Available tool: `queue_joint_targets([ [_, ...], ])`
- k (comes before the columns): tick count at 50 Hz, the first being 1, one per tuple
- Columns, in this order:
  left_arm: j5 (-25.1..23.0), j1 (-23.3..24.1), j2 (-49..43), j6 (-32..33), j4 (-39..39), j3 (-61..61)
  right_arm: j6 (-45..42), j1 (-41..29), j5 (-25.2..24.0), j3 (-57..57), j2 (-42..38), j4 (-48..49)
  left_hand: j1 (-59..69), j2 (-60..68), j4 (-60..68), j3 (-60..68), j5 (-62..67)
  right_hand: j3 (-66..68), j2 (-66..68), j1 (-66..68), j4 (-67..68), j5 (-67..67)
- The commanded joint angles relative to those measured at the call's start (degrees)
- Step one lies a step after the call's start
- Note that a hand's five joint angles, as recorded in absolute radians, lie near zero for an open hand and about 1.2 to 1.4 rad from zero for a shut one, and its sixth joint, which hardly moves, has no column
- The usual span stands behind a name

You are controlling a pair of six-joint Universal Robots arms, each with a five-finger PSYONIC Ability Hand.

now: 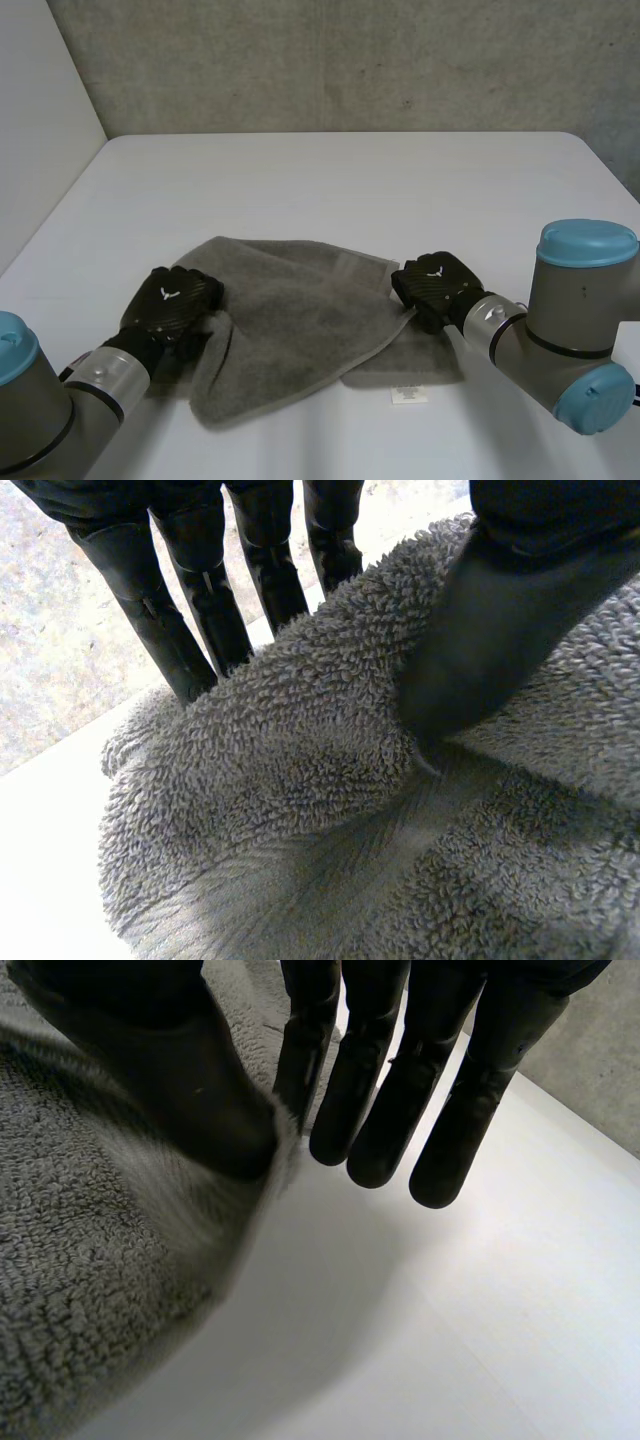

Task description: Fold the towel.

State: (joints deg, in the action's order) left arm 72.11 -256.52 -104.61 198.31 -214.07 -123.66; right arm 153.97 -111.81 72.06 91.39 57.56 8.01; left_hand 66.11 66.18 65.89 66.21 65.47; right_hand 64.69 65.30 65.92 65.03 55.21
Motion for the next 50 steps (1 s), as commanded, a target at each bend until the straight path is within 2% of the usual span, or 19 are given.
queue_joint_targets([
  [1, 0.0, 1.1, 0.8, -0.2, 0.0, 0.4, 0.3, -0.2, 0.6, -0.5, -0.9, 0.1, 9.2, 9.1, 9.4, 9.1, -0.2, 15.3, 14.7, 14.1, 15.0, 14.8],
  [2, 0.0, 1.5, 1.0, -0.2, 0.0, 0.5, 0.6, -0.1, 1.2, -0.6, -0.9, 0.2, 13.8, 13.8, 14.1, 13.7, 4.5, 15.3, 14.7, 14.1, 15.0, 14.8],
  [6, 0.0, 3.1, 1.7, -0.3, 0.1, 1.7, 1.9, 0.1, 2.2, -1.0, 0.4, -0.1, 13.9, 13.8, 14.1, 13.8, 4.5, 15.3, 14.7, 14.1, 15.0, 14.8],
  [11, 0.0, 4.2, 6.2, -0.6, 1.6, 3.1, 4.1, 0.7, 2.6, -1.2, 9.7, -1.2, 13.9, 13.8, 14.1, 13.8, 4.5, 15.3, 14.7, 14.1, 15.0, 14.8],
  [13, -0.2, 4.2, 11.3, -1.0, 3.8, 4.0, 6.1, 1.0, 2.0, -1.5, 16.7, -2.6, 13.9, 13.8, 14.1, 13.8, 4.5, 15.3, 14.7, 14.1, 15.0, 14.8],
  [17, -0.4, 4.3, 17.0, -2.2, 6.6, 5.6, 7.1, 3.0, 1.7, -3.9, 23.0, -5.5, 13.9, 13.8, 14.1, 13.8, 4.5, 15.3, 14.7, 14.1, 15.0, 14.8],
  [21, -0.6, 4.5, 23.5, -7.9, 11.7, 9.7, 6.6, 7.3, 1.0, -9.3, 29.3, -16.0, 13.9, 13.8, 14.1, 13.8, 4.5, 15.3, 14.7, 14.1, 15.0, 14.8],
  [22, -0.6, 4.5, 23.5, -7.9, 11.7, 9.8, 6.6, 7.3, 1.0, -9.3, 29.3, -16.0, 13.9, 13.8, 14.1, 13.8, 4.5, 15.3, 14.7, 14.1, 15.0, 14.8],
  [24, -2.1, 4.5, 24.6, -12.7, 15.2, 12.8, 5.8, 8.5, -0.4, -13.9, 30.0, -23.4, 13.9, 13.8, 14.1, 13.8, 4.5, 15.3, 14.7, 14.1, 15.0, 14.8],
  [28, -4.3, 4.4, 24.2, -15.9, 17.5, 14.9, 2.6, 8.5, -2.6, -16.1, 29.7, -28.1, 13.9, 13.8, 14.1, 13.8, 4.5, 15.3, 14.7, 14.1, 15.0, 14.8],
  [30, -4.9, 4.5, 23.0, -16.7, 17.6, 15.4, 0.3, 8.6, -2.8, -16.0, 29.2, -29.5, 13.9, 13.8, 14.1, 13.8, 4.5, 15.3, 14.7, 14.1, 15.0, 14.8],
  [35, -5.1, 4.3, 9.1, -16.8, 19.7, 19.7, -7.2, 7.3, -1.7, -16.0, 22.4, -30.2, 13.9, 13.8, 14.1, 13.8, 4.5, 15.3, 14.7, 14.1, 15.0, 14.8],
  [38, -5.1, 4.4, 5.4, -16.7, 20.4, 21.4, -7.7, 6.7, -1.1, -16.3, 19.6, -30.1, 13.9, 13.8, 14.1, 13.8, 4.5, 15.3, 14.7, 14.1, 15.0, 14.8],
  [40, -4.9, 4.4, -2.7, -16.6, 21.6, 26.0, -7.7, 5.3, 0.9, -17.1, 14.4, -29.4, 13.9, 13.8, 14.1, 13.8, 4.5, 15.3, 14.7, 14.1, 15.0, 14.8],
  [41, -4.9, 4.4, -2.7, -16.6, 21.6, 26.0, -7.7, 5.3, 0.9, -17.1, 14.3, -29.4, 13.9, 13.8, 14.1, 13.8, 4.5, 15.3, 14.7, 14.1, 15.0, 14.8],
  [43, -4.8, 4.5, -10.1, -16.5, 23.4, 31.8, -7.4, 2.7, 3.9, -19.3, 9.3, -25.9, 13.9, 13.8, 14.1, 13.8, 4.5, 15.3, 14.7, 14.1, 15.0, 14.8],
  [46, -4.4, 4.4, -13.2, -15.6, 24.5, 35.3, -7.2, 1.0, 6.0, -20.6, 7.0, -23.0, 13.9, 13.8, 14.1, 13.8, 4.5, 15.3, 14.7, 14.1, 15.0, 14.8],
  [48, -2.2, 4.3, -18.9, -13.2, 26.4, 43.2, -7.5, -1.0, 10.8, -23.4, 3.2, -18.4, 13.9, 13.8, 14.1, 13.8, 4.5, 15.3, 14.7, 14.1, 15.0, 14.8],
  [50, -0.1, 4.3, -21.7, -12.1, 27.3, 47.4, -7.6, -1.7, 12.7, -24.8, 1.6, -17.0, 13.9, 13.8, 14.1, 13.8, 4.5, 15.3, 14.7, 14.1, 15.0, 14.8],
])
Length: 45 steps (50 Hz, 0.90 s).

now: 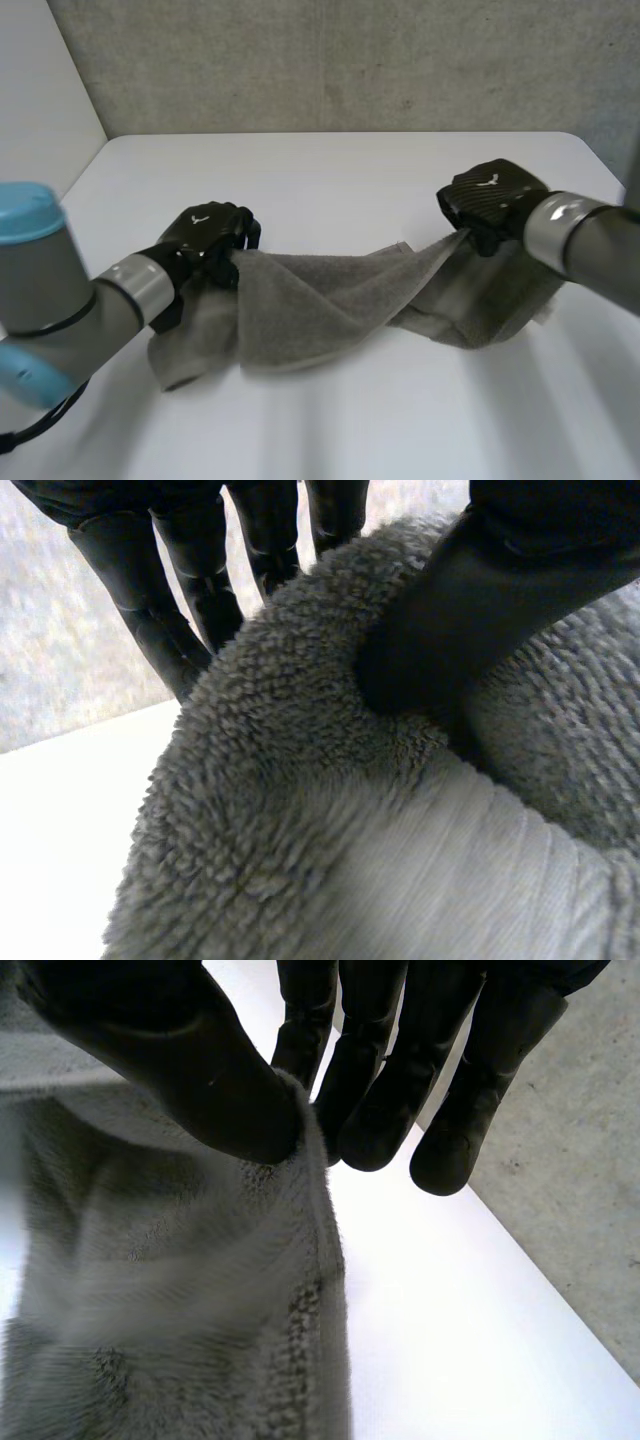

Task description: Fold the towel.

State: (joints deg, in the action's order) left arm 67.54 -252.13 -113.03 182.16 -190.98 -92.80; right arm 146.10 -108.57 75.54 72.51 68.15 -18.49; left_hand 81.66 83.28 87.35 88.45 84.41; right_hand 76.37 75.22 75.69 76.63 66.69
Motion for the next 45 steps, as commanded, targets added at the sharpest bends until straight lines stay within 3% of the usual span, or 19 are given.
queue_joint_targets([
  [1, 7.0, -0.1, -15.7, 4.9, 5.2, 21.0, 0.2, -5.3, 10.5, -7.3, -10.3, 10.0, -1.7, -3.3, -7.3, -8.4, -14.4, 3.6, 4.8, 4.3, 3.4, 3.3],
  [7, 13.1, 0.0, -22.4, 6.9, 10.4, 33.6, 0.5, -5.8, 11.6, -9.0, -12.8, 10.2, -3.8, -5.4, -9.5, -10.6, -16.6, 3.6, 4.8, 4.3, 3.4, 3.3],
  [9, 16.0, 0.1, -25.3, 7.6, 13.7, 39.4, 0.5, -7.0, 12.0, -8.8, -13.5, 10.3, -40.9, -42.6, -46.6, -47.7, -53.7, 3.6, 4.8, 4.3, 3.4, 3.3],
  [10, 16.0, 0.1, -25.3, 7.6, 13.7, 39.5, 0.5, -7.0, 12.0, -8.8, -13.5, 10.3, -41.2, -42.8, -46.9, -48.0, -53.9, 3.6, 4.8, 4.3, 3.4, 3.3],
  [12, 18.4, 0.1, -25.6, 7.5, 16.2, 41.2, 0.4, -7.6, 12.0, -8.1, -13.7, 10.3, -71.2, -72.8, -76.9, -77.9, -83.9, 3.6, 4.8, 4.3, 3.4, 3.3],
  [21, 18.4, 1.2, -17.6, 7.2, 15.9, 32.1, 0.5, -6.8, 12.0, -6.1, -13.7, 10.7, -69.4, -71.1, -75.1, -76.2, -82.2, 3.6, 4.8, 4.3, 3.4, 3.3],
  [31, 13.9, 1.4, -2.8, 7.8, 5.1, 10.1, 0.7, -6.2, 12.0, -3.3, -13.1, 10.9, -68.4, -70.0, -74.1, -75.2, -81.2, 3.6, 4.8, 4.3, 3.4, 3.3],
  [36, 13.9, 3.6, -2.1, 7.9, 2.1, 5.4, 0.7, -6.0, 12.0, -1.8, -13.0, 12.3, -67.9, -69.5, -73.6, -74.7, -80.7, 3.6, 4.8, 4.3, 3.4, 3.3],
  [45, 14.5, 7.5, -7.1, 7.9, -0.7, 7.2, 0.7, -6.0, 11.9, -0.6, -12.8, 12.9, -66.7, -68.4, -72.4, -73.5, -79.5, 3.6, 4.8, 4.3, 3.4, 3.3],
])
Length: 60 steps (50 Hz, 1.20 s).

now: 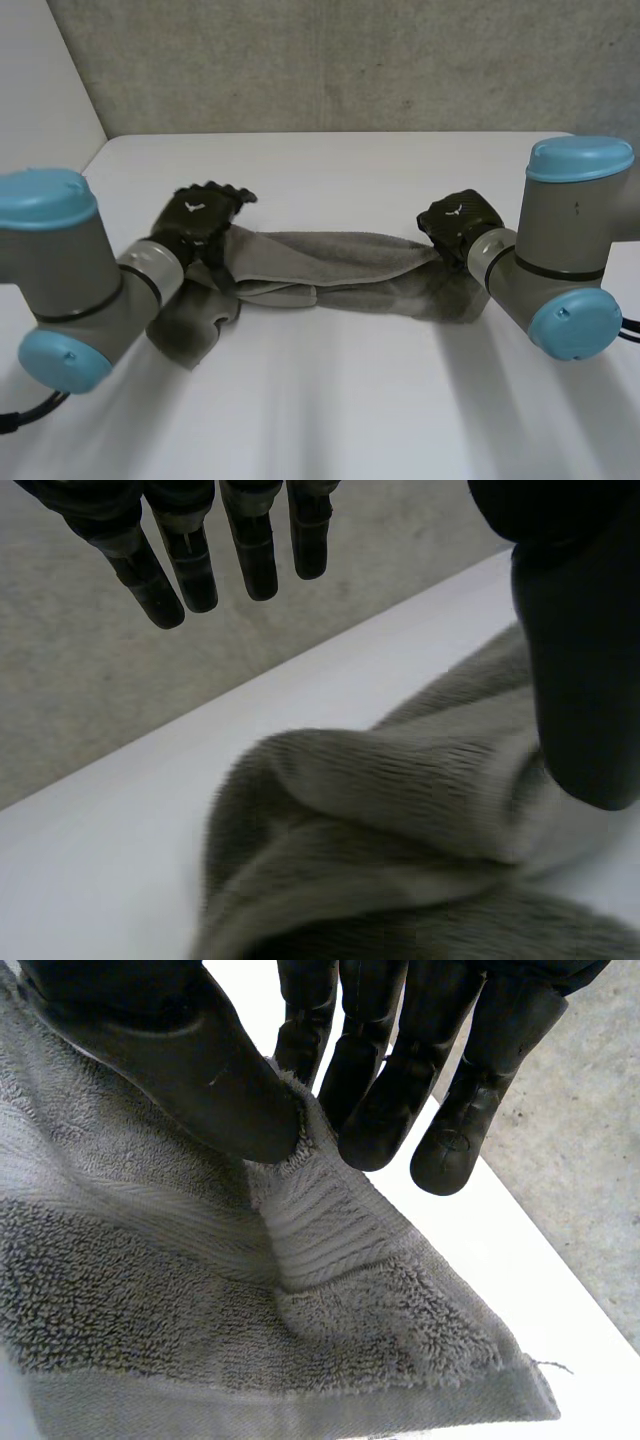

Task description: Fold the towel.

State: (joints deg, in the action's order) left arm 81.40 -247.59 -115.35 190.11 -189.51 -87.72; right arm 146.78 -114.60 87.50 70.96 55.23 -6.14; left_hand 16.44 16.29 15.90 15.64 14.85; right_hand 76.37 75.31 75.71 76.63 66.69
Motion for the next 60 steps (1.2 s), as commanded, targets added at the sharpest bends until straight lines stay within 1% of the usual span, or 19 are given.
queue_joint_targets([
  [1, 0.8, 3.2, -6.0, 0.0, -2.1, 3.2, 0.0, 0.0, 0.0, 1.1, 0.1, 0.5, -0.3, -0.2, 0.2, 0.5, -8.8, 3.6, 4.7, 4.3, 3.4, 3.3],
  [6, 1.7, 4.5, -9.8, -0.1, -2.3, 6.4, 0.0, 0.0, 0.0, 1.6, 0.1, 0.7, 2.4, 2.5, 2.9, 3.2, -6.1, 3.6, 4.7, 4.3, 3.4, 3.3],
  [8, 2.9, 5.2, -12.2, 0.0, -2.4, 8.8, 0.0, 0.0, -0.1, 1.9, 0.0, 1.1, 8.7, 8.8, 9.2, 9.5, 0.3, 3.6, 4.7, 4.3, 3.4, 3.3],
  [9, 2.9, 5.2, -12.2, 0.0, -2.4, 8.8, 0.0, 0.0, -0.1, 1.9, 0.0, 1.1, 8.7, 8.9, 9.3, 9.5, 0.3, 3.6, 4.7, 4.3, 3.4, 3.3],
  [10, 3.5, 5.4, -13.5, 0.0, -2.2, 9.9, -0.1, 0.0, -0.1, 2.1, -0.1, 1.4, 13.1, 13.2, 13.6, 13.9, 4.7, 3.6, 4.7, 4.3, 3.4, 3.3],
  [11, 3.5, 5.4, -13.5, 0.0, -2.2, 9.9, -0.1, 0.0, -0.1, 2.1, -0.1, 1.4, 13.1, 13.3, 13.7, 13.9, 4.7, 3.6, 4.7, 4.3, 3.4, 3.3],
  [14, 5.1, 5.5, -16.5, 1.1, -2.0, 12.8, -0.1, 0.0, -0.1, 2.3, -0.3, 1.7, 23.4, 23.5, 23.9, 24.2, 14.9, 3.6, 4.7, 4.3, 3.4, 3.3],
  [20, 7.2, 5.5, -17.3, 4.4, -2.4, 14.0, -0.1, -0.1, -0.1, 2.3, -0.3, 1.9, 25.1, 25.2, 25.6, 25.9, 16.7, 3.6, 4.7, 4.3, 3.4, 3.3],
  [22, 8.4, 5.3, -17.1, 4.9, -2.5, 14.2, -0.3, -0.1, 0.0, 2.3, -0.3, 2.1, 28.3, 28.4, 28.8, 29.1, 19.8, 3.6, 4.7, 4.3, 3.4, 3.3],
  [34, 9.8, 4.4, -16.7, 5.1, -2.8, 14.8, -0.4, 0.0, 0.0, 2.1, -0.3, 2.1, 26.7, 26.9, 27.3, 27.5, 18.3, 3.6, 4.7, 4.3, 3.4, 3.3],
  [38, 10.9, 3.4, -16.8, 4.9, -2.8, 15.4, -0.5, 0.0, 0.1, 2.0, -0.3, 2.0, 24.9, 25.0, 25.4, 25.7, 16.5, 3.6, 4.7, 4.3, 3.4, 3.3],
  [45, 11.2, 1.8, -16.5, 4.6, -2.5, 16.8, -0.7, -0.1, 0.0, 2.1, -0.3, 2.0, 25.4, 25.5, 25.9, 26.2, 17.0, 3.6, 4.7, 4.3, 3.4, 3.3],
  [54, 9.9, 1.4, -13.7, 3.1, -2.0, 15.8, -0.8, -0.2, 0.1, 2.1, -0.5, 2.0, 24.7, 24.9, 25.3, 25.5, 16.3, 3.6, 4.7, 4.3, 3.4, 3.3],
  [60, 6.6, 1.4, -13.3, 2.2, -2.0, 15.0, -0.8, -0.4, 0.1, 2.3, -0.7, 2.0, 24.7, 24.9, 25.3, 25.5, 16.3, 3.6, 4.7, 4.3, 3.4, 3.3],
])
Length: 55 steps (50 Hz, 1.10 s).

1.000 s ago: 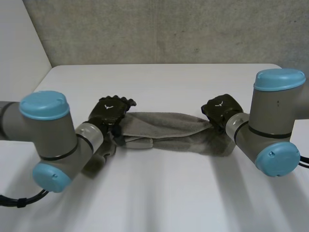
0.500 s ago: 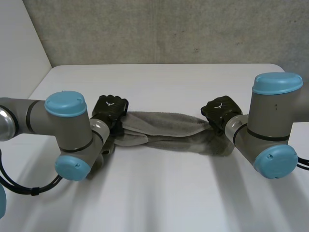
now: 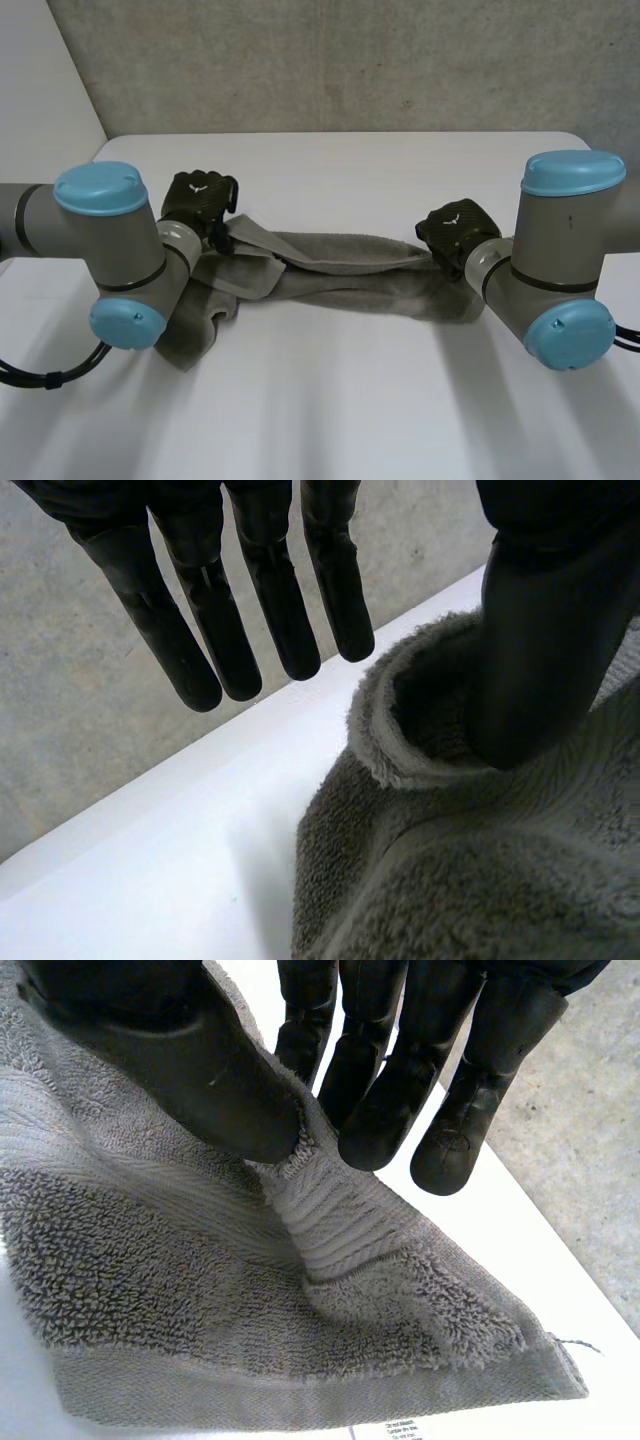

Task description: Fold the towel.

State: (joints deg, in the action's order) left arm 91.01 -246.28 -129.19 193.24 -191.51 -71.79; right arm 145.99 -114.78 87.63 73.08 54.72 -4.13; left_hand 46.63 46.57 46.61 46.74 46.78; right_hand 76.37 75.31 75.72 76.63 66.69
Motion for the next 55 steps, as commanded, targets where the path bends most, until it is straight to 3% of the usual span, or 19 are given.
queue_joint_targets([
  [1, -3.2, 0.2, 0.5, -0.9, 0.0, -1.0, -0.1, -0.2, 0.0, 0.2, -0.3, 0.0, -5.5, -5.4, -5.4, -5.6, -15.6, 3.6, 4.7, 4.3, 3.4, 3.3],
  [28, -4.0, -0.2, -0.1, -0.9, 0.0, 0.8, -0.3, -0.6, -0.2, 0.5, -1.1, 0.1, -3.6, -3.5, -3.6, -3.7, -13.8, 3.6, 4.7, 4.3, 3.4, 3.3],
  [33, -4.0, -0.3, -1.4, -0.8, 0.0, 1.6, -0.3, -0.8, -0.2, 0.7, -1.1, 0.5, 13.2, 13.3, 13.2, 13.1, 3.1, 3.6, 4.7, 4.3, 3.4, 3.3],
  [35, -3.7, -0.3, -1.8, -0.9, 0.1, 2.1, -0.3, -0.8, -0.2, 0.7, -1.1, 0.9, 33.3, 33.3, 33.3, 33.2, 23.1, 3.6, 4.7, 4.3, 3.4, 3.3],
  [40, -3.1, -1.7, 0.3, -0.8, 0.3, 2.0, -0.3, -0.4, 0.0, 0.8, 0.2, 1.9, 33.4, 33.4, 33.4, 33.3, 23.2, 3.6, 4.7, 4.3, 3.4, 3.3],
  [43, -3.0, -1.9, 5.2, -1.1, 1.0, 1.2, -0.2, 0.2, 0.2, 0.5, 4.3, 2.1, 33.4, 33.4, 33.4, 33.3, 23.2, 3.6, 4.7, 4.3, 3.4, 3.3],
  [45, -3.1, -1.9, 7.8, -1.2, 1.3, 0.9, 0.2, 0.3, -0.5, -0.2, 11.6, 1.9, 33.4, 33.4, 33.4, 33.3, 23.2, 3.6, 4.7, 4.3, 3.4, 3.3],
  [55, -4.3, -2.3, 21.7, -0.7, 3.4, -1.8, 0.2, 1.9, -1.5, -2.0, 23.1, -3.6, 33.4, 33.4, 33.4, 33.3, 23.2, 3.6, 4.7, 4.3, 3.4, 3.3],
])
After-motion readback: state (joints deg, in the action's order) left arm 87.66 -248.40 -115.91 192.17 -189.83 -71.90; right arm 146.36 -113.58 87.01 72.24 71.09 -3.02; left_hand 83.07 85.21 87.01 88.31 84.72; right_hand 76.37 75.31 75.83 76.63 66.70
